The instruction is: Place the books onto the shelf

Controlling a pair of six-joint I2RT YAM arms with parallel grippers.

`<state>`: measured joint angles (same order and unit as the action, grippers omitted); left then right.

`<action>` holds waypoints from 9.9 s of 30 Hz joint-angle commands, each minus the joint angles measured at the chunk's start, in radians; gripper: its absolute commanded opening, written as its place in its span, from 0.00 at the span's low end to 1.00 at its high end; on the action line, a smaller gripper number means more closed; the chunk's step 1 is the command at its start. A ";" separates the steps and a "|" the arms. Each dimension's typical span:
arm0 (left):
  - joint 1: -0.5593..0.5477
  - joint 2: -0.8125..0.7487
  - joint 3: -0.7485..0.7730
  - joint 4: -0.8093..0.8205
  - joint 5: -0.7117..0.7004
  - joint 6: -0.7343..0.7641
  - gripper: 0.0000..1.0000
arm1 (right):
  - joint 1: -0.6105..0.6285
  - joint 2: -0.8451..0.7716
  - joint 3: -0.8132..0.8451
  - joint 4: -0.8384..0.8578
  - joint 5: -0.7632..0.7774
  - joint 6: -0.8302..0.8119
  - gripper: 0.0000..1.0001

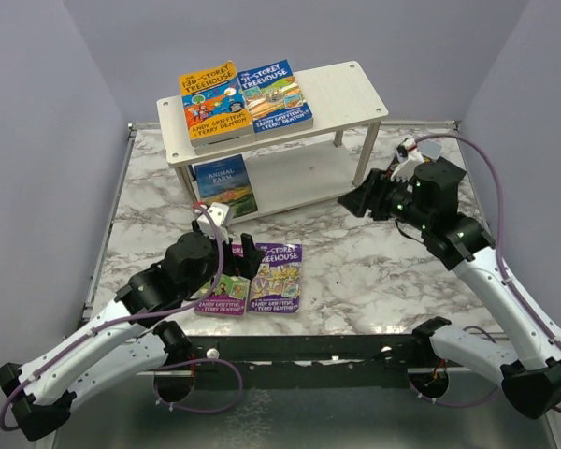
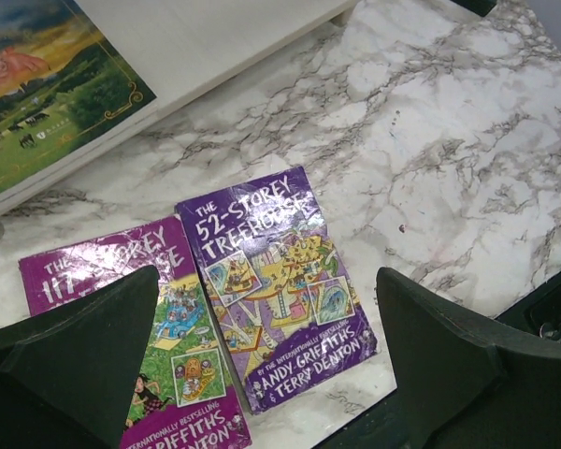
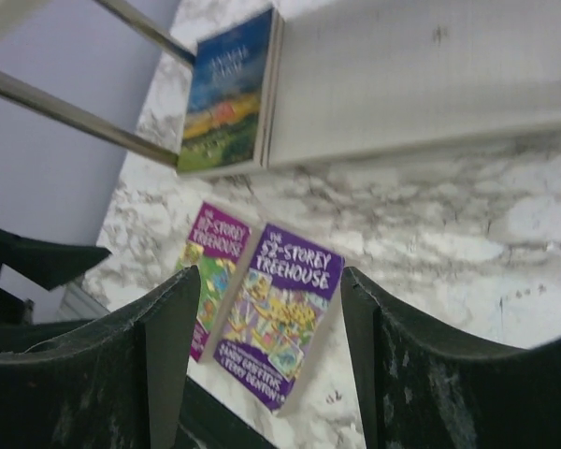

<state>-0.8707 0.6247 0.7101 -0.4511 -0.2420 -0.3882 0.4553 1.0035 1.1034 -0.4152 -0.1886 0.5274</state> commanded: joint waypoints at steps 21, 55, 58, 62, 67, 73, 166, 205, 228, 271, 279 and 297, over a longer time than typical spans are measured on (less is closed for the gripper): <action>0.002 0.300 -0.203 0.172 -0.001 -0.301 0.99 | 0.287 0.352 -0.446 0.395 -0.014 0.276 0.68; 0.002 0.375 -0.270 0.262 0.025 -0.327 0.99 | 0.344 0.582 -0.471 0.417 0.122 0.333 0.01; 0.002 0.375 -0.264 0.264 0.027 -0.326 0.99 | 0.341 0.546 -0.493 0.368 0.162 0.328 0.01; 0.002 0.388 -0.258 0.266 0.034 -0.319 0.99 | 0.313 0.465 -0.528 0.313 0.183 0.323 0.01; 0.002 0.420 -0.247 0.294 0.057 -0.318 0.99 | 0.281 0.358 -0.566 0.244 0.225 0.313 0.01; 0.002 0.505 -0.226 0.376 0.118 -0.312 0.99 | 0.257 0.264 -0.624 0.200 0.207 0.331 0.01; 0.105 0.122 -0.205 0.967 0.575 -0.647 0.00 | 0.192 -0.691 -0.672 0.402 0.017 0.305 0.91; 0.105 0.018 -0.194 1.038 0.418 -0.609 0.00 | 0.381 -0.177 -0.512 0.892 -0.389 0.279 0.75; 0.105 -0.020 -0.101 0.723 0.302 -0.376 0.00 | 0.413 -0.109 -0.447 0.899 -0.194 0.260 0.07; 0.105 -0.029 -0.036 0.124 0.146 -0.012 0.99 | 0.254 0.416 0.832 -0.152 0.093 -0.285 0.01; 0.104 -0.053 -0.052 0.125 0.180 -0.001 0.99 | 0.050 0.645 1.114 -0.212 -0.276 -0.095 0.01; 0.104 -0.068 -0.061 0.120 0.203 0.004 0.99 | -0.084 0.922 1.234 -0.091 -0.678 0.260 0.01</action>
<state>-0.7677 0.5571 0.6598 -0.3244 -0.0689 -0.4004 0.3824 1.9030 2.2848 -0.5980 -0.7372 0.7090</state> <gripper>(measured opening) 0.989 0.243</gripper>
